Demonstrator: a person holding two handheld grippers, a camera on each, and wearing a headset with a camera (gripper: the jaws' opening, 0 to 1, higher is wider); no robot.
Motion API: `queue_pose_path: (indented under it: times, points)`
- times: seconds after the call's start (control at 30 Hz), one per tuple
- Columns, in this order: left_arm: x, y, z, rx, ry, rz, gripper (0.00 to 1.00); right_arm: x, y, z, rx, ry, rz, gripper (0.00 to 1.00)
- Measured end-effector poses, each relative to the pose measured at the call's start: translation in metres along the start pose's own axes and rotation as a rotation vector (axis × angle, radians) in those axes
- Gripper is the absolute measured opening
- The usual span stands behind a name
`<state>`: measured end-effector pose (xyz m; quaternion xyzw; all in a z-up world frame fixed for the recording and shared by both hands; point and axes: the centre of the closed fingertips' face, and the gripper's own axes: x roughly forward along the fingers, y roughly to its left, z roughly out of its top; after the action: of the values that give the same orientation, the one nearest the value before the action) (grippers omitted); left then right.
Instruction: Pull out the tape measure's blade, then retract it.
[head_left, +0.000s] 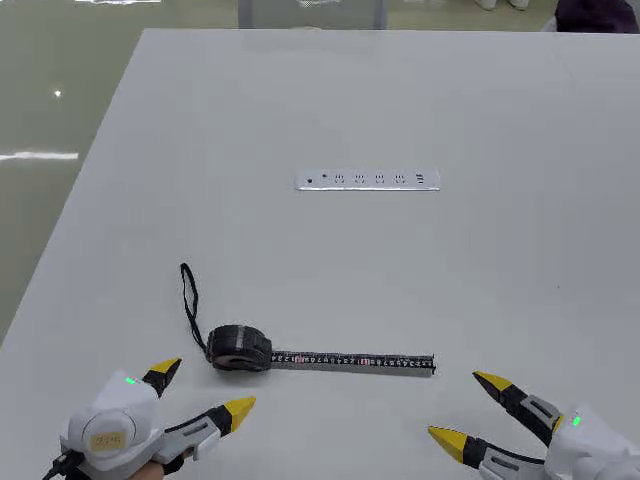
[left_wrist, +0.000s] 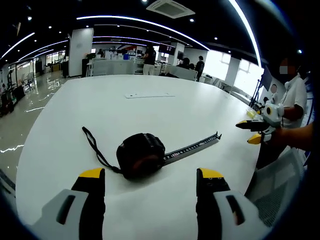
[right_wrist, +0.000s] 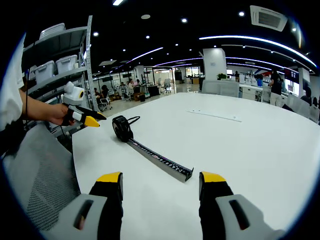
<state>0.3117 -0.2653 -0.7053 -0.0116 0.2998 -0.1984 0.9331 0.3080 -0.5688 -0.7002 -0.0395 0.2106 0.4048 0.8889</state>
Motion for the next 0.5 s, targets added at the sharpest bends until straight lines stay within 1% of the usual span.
queue_pose_path:
  times: [0.13,0.2,0.27,0.3,0.33,0.43,0.5]
  points:
    - [0.003,-0.001,0.001,-0.020,-0.002,0.010,0.73,0.003,-0.001,-0.002,0.006,0.003,0.006,0.62]
    - [0.005,-0.002,-0.001,-0.004,0.010,0.013,0.73,0.004,-0.003,-0.004,0.006,0.006,0.009,0.61]
    - [0.007,-0.003,-0.001,-0.021,0.008,0.010,0.73,0.005,-0.003,-0.004,0.009,0.009,0.010,0.61]
    - [0.008,-0.005,0.000,-0.041,0.003,0.002,0.73,0.005,-0.003,-0.005,0.009,0.011,0.010,0.61]
    - [0.009,-0.006,0.000,-0.043,0.004,0.001,0.73,0.005,-0.004,-0.005,0.009,0.012,0.009,0.61]
    - [0.012,-0.006,-0.002,-0.055,0.010,0.008,0.73,0.007,-0.006,-0.006,0.017,0.009,0.010,0.60]
    - [0.014,-0.006,-0.001,-0.070,0.003,0.017,0.74,0.008,-0.007,-0.007,0.017,0.009,0.009,0.60]
